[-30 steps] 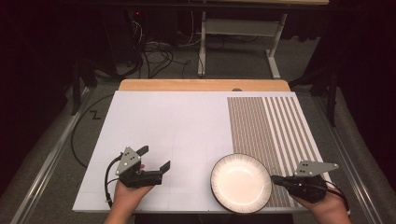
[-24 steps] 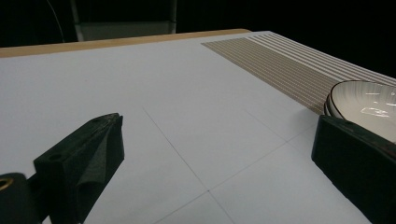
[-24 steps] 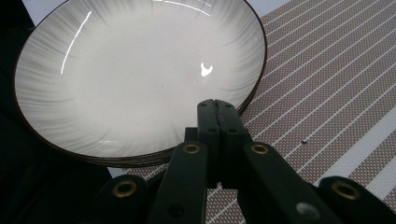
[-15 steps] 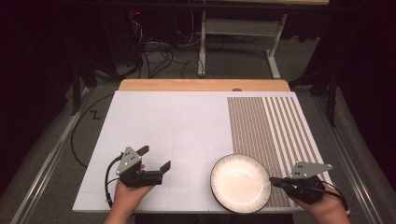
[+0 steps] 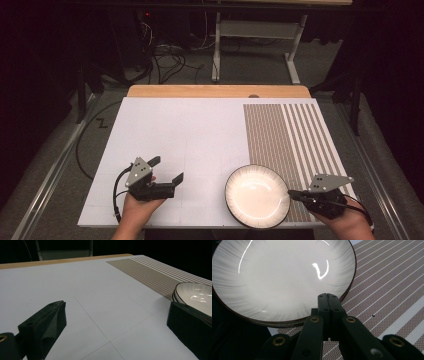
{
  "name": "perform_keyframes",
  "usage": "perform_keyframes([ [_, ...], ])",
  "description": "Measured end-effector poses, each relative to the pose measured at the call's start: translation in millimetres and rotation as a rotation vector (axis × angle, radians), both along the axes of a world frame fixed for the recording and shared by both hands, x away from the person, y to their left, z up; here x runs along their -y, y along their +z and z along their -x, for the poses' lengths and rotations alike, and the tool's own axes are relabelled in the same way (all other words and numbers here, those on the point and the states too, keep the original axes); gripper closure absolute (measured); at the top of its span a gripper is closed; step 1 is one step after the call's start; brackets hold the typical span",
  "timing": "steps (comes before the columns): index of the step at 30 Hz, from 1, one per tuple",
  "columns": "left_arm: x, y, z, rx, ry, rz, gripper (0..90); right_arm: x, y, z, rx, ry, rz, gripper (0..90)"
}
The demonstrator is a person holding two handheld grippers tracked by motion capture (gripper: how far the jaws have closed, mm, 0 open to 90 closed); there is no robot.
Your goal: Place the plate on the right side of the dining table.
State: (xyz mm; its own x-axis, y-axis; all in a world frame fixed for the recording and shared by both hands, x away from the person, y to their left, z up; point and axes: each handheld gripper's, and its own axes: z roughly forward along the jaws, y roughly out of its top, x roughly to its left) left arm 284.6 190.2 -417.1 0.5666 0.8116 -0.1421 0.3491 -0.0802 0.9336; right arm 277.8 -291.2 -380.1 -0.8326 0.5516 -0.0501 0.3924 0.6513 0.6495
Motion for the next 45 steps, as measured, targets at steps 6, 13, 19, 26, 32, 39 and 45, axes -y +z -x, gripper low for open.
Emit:
perform_keyframes([
  [6, 0.0, -0.1, -0.2, -0.001, -0.001, 0.000, 3.1, -1.0, -1.6, 0.1, 0.003, -0.004, 0.012, 90.0],
  [13, -0.3, -0.1, -0.3, -0.001, -0.002, 0.002, 3.1, -1.6, -0.7, 0.5, 0.005, -0.002, 0.012, 90.0],
  [19, -0.4, 0.0, -0.3, -0.001, -0.001, 0.004, 3.1, -2.9, -1.3, 0.6, 0.001, 0.005, 0.008, 90.0],
  [26, -0.6, 0.1, -0.3, 0.000, 0.001, 0.008, 3.0, -4.0, -1.7, 0.5, -0.003, 0.008, 0.000, 90.0],
  [32, -0.7, 0.6, 0.1, 0.002, 0.001, 0.008, 3.0, -5.3, -2.5, 0.6, -0.008, 0.011, -0.011, 90.0],
  [39, -0.9, 0.7, 0.2, 0.004, 0.001, 0.011, 3.0, -9.8, -4.6, 0.7, -0.018, 0.024, -0.017, 90.0],
  [45, -1.0, 0.6, 0.2, 0.004, 0.001, 0.014, 2.9, -15.0, -7.9, 0.0, -0.032, 0.034, -0.028, 90.0],
])
